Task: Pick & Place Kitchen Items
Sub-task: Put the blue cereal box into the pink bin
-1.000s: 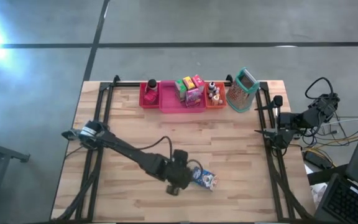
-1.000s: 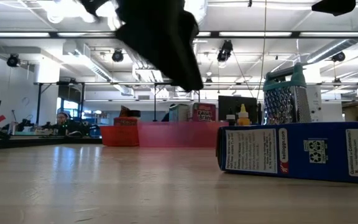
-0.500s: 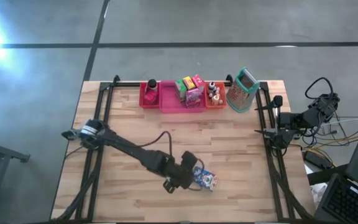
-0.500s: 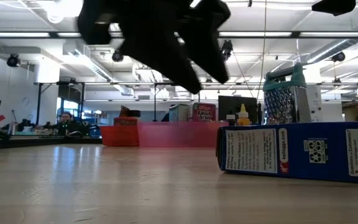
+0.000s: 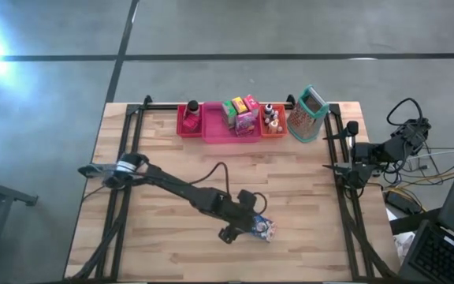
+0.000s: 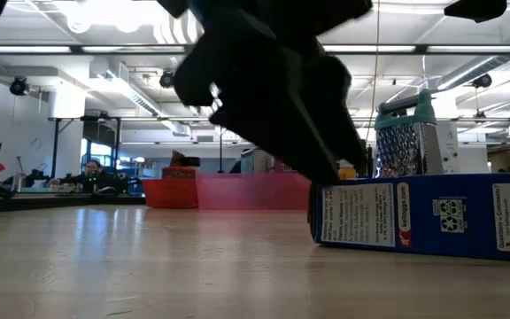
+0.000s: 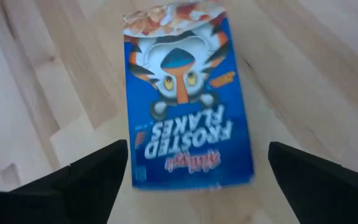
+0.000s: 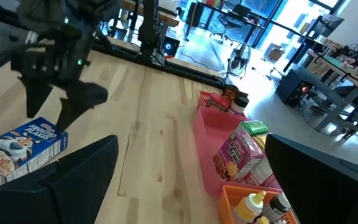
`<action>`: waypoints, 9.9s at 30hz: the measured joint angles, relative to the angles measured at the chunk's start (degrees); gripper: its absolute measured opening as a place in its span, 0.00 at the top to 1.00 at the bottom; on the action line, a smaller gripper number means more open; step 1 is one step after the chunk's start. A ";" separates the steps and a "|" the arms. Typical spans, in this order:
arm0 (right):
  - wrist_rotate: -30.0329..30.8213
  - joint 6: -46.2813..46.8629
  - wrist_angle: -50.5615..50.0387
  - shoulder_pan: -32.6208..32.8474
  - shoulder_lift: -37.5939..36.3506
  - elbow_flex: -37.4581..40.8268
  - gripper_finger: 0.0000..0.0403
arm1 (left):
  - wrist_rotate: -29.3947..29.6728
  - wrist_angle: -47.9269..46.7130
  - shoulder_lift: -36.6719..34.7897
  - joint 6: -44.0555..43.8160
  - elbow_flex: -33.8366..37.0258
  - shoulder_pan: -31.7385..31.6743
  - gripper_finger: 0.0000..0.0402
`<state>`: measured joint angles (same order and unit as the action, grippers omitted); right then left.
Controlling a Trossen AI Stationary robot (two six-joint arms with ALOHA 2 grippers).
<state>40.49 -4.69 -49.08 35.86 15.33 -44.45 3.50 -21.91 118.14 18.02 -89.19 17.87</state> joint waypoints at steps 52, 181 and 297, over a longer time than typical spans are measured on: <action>0.00 -0.14 -0.02 0.00 0.13 -0.02 0.01 | -0.94 -26.26 -0.85 -15.62 -3.57 -2.16 0.27; -12.72 28.44 11.29 -13.68 57.74 -21.07 0.01 | 68.90 -17.58 -9.74 48.91 -7.08 5.14 0.27; -30.06 20.13 15.46 -16.50 58.99 -18.28 0.66 | 55.79 -41.45 -16.72 -38.49 4.05 13.29 0.16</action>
<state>10.43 15.44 -33.61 19.35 74.32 -62.73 59.28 -63.36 101.42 -20.47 -85.14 31.16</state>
